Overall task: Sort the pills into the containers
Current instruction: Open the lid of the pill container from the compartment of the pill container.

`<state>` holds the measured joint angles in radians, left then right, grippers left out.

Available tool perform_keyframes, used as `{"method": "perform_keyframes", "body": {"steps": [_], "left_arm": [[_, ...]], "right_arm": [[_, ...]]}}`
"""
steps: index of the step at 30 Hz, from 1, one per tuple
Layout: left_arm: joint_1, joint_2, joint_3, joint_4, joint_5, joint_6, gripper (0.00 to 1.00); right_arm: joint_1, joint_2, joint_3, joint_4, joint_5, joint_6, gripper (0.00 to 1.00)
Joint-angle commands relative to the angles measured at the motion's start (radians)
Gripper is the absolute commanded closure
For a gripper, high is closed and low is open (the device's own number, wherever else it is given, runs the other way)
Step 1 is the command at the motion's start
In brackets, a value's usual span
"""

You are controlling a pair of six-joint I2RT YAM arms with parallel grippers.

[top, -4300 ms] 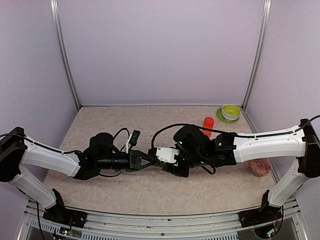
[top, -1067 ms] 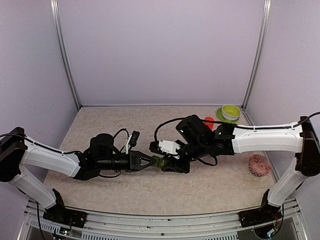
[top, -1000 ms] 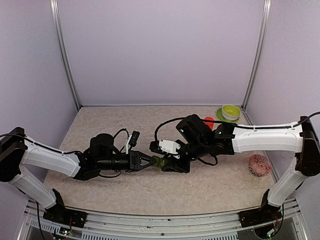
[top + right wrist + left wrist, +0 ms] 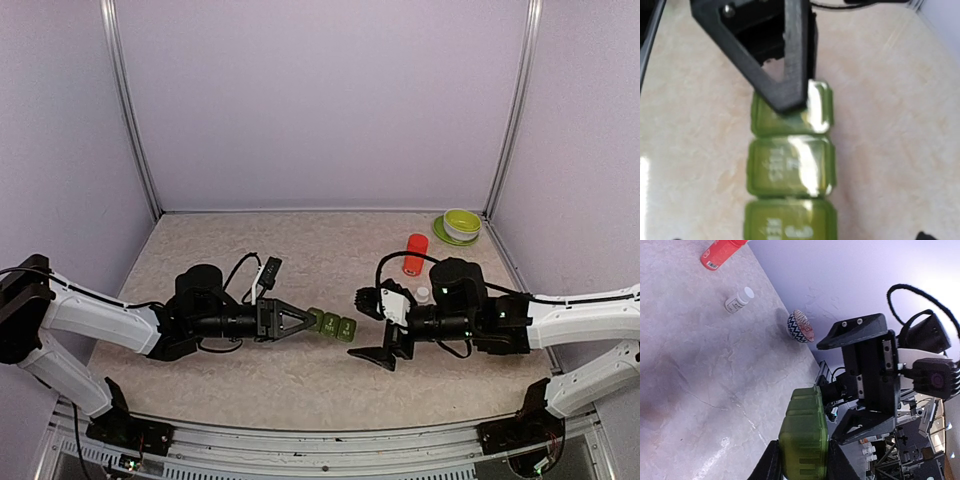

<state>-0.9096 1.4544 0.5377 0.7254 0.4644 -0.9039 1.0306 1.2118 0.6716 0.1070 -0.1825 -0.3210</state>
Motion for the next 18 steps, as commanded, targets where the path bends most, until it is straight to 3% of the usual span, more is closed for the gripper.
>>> {"method": "perform_keyframes", "body": {"steps": [1,9,18], "left_arm": [[-0.004,0.003,-0.013,0.145,0.082,-0.07,0.88],[-0.02,0.046,-0.001,0.324,0.132,-0.19,0.88],[-0.032,0.11,0.009,0.452,0.136,-0.298,0.88]], "right_arm": [[-0.009,-0.035,-0.081,0.276,0.015,-0.059,0.0],[-0.007,-0.075,-0.218,0.57,-0.041,-0.134,0.0],[0.006,-0.057,-0.196,0.598,-0.089,-0.162,0.06]]}}
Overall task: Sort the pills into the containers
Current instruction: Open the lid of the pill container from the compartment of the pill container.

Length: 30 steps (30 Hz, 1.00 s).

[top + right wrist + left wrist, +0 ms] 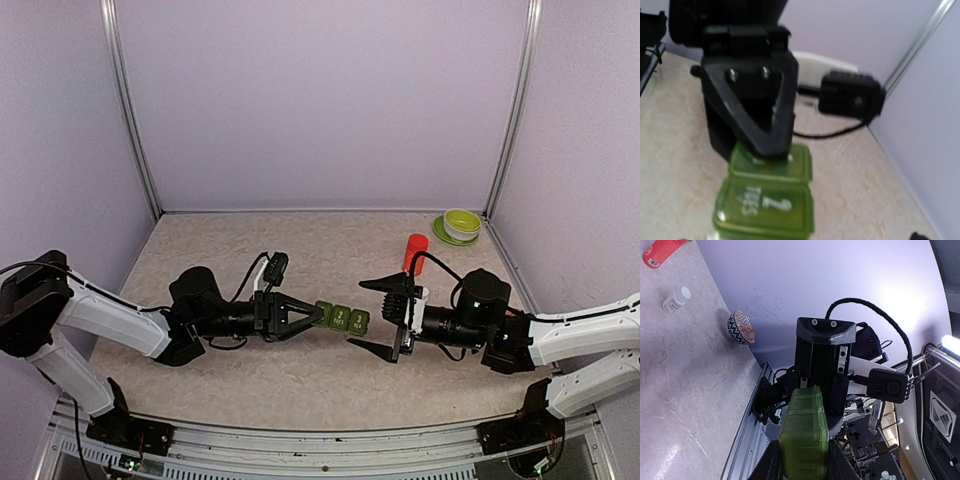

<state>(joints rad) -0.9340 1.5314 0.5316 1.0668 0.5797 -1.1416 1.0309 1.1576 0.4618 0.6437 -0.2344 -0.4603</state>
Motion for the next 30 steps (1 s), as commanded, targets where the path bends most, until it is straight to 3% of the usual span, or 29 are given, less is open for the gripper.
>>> {"method": "perform_keyframes", "body": {"steps": [1,7,16,22,30], "left_arm": [[-0.009,0.038,0.018,0.112,0.017,-0.062,0.88],[-0.009,0.031,0.016,0.054,-0.035,-0.033,0.88],[-0.009,0.021,0.012,0.027,-0.093,-0.041,0.87],[-0.008,0.003,0.009,-0.005,-0.106,-0.023,0.87],[-0.008,0.003,-0.007,0.012,-0.103,-0.028,0.86]], "right_arm": [[0.008,-0.004,0.022,0.047,-0.041,-0.022,0.07],[0.034,0.02,0.115,-0.135,-0.031,0.0,0.18],[0.122,0.077,0.171,-0.232,0.209,-0.036,0.27],[0.158,0.076,0.156,-0.218,0.297,-0.061,0.43],[0.158,0.056,0.168,-0.27,0.341,-0.084,0.45]]}}
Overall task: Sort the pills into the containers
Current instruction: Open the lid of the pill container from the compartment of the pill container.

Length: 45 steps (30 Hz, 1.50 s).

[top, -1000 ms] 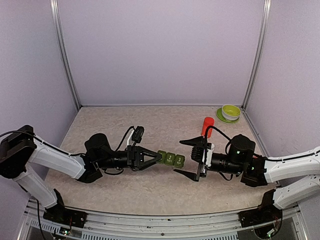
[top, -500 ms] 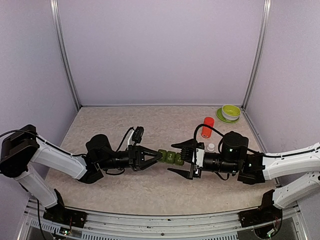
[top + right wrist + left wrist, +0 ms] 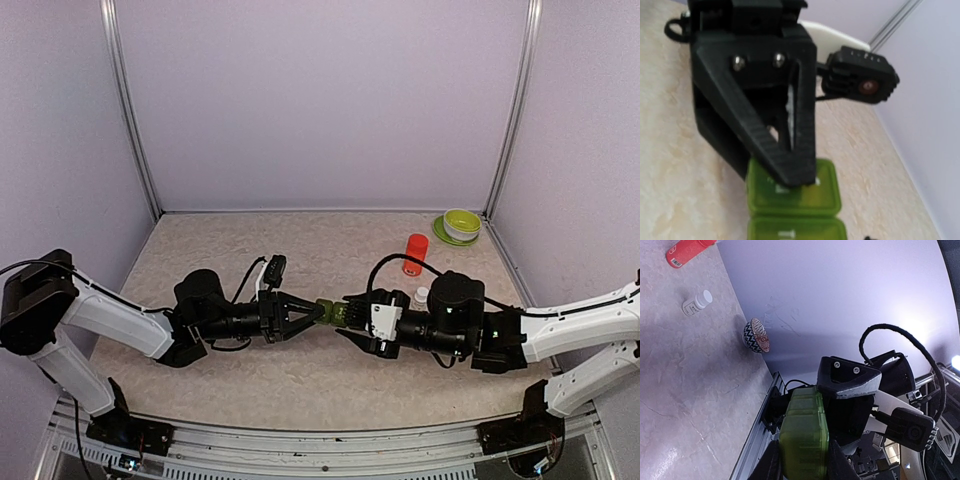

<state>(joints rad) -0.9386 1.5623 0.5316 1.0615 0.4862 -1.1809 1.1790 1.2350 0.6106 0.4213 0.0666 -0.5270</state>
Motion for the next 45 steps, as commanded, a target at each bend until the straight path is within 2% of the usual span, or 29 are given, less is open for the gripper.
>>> {"method": "perform_keyframes", "body": {"steps": [1,5,24,26,31,33,39,45], "left_arm": [[-0.004,-0.029,-0.008,0.016,-0.009,0.012,0.86],[-0.005,-0.031,-0.01,0.006,-0.013,0.02,0.86],[-0.005,-0.031,-0.033,0.013,-0.019,0.032,0.86],[-0.005,-0.033,-0.035,0.013,-0.017,0.033,0.86],[-0.006,-0.039,-0.04,0.005,-0.02,0.041,0.86],[-0.006,-0.041,-0.043,0.003,-0.021,0.041,0.86],[-0.006,-0.046,-0.047,0.0,-0.027,0.048,0.86],[-0.006,-0.052,-0.05,-0.007,-0.032,0.053,0.86]], "right_arm": [[0.011,-0.017,0.027,-0.062,0.048,-0.018,0.44],[0.011,0.006,0.056,-0.117,0.047,-0.023,0.41],[0.011,0.059,0.133,-0.213,0.03,-0.028,0.52],[0.011,0.07,0.145,-0.228,0.027,-0.028,0.57],[0.011,0.092,0.184,-0.268,0.026,-0.017,0.84],[0.011,0.096,0.195,-0.283,0.024,-0.01,0.87],[0.01,0.083,0.193,-0.277,0.019,0.016,0.8],[0.007,0.047,0.176,-0.259,0.006,0.085,0.64]]}}
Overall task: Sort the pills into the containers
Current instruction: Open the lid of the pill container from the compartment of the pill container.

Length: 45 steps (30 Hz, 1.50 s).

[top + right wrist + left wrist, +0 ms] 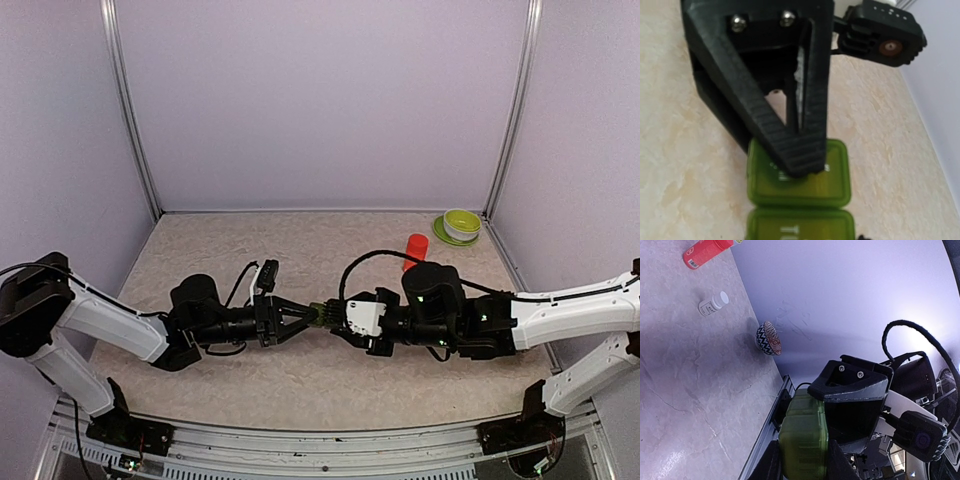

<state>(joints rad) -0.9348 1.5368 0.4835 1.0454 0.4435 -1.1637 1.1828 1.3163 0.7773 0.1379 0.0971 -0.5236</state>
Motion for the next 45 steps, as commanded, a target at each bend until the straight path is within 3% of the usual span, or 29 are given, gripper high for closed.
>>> {"method": "perform_keyframes", "body": {"steps": [1,6,10,21,32,45], "left_arm": [[-0.01,-0.027,-0.002,0.007,0.009,0.037,0.86],[-0.01,-0.026,-0.003,0.004,0.007,0.039,0.86],[-0.01,-0.025,-0.003,0.001,0.006,0.04,0.86],[-0.011,-0.023,0.005,-0.005,0.006,0.041,0.86],[-0.012,-0.01,0.027,-0.024,0.017,0.053,0.86],[-0.013,-0.005,0.053,-0.04,0.04,0.066,0.86]], "right_arm": [[-0.001,-0.04,0.006,0.025,-0.038,0.094,0.62],[-0.034,-0.075,0.0,0.024,-0.093,0.16,0.54],[-0.056,-0.106,-0.003,0.014,-0.13,0.178,0.4],[-0.074,-0.124,-0.002,-0.032,-0.092,0.166,0.28],[-0.093,-0.174,-0.006,-0.013,0.023,0.165,0.28],[-0.129,-0.122,0.004,0.007,0.142,0.163,0.27]]}}
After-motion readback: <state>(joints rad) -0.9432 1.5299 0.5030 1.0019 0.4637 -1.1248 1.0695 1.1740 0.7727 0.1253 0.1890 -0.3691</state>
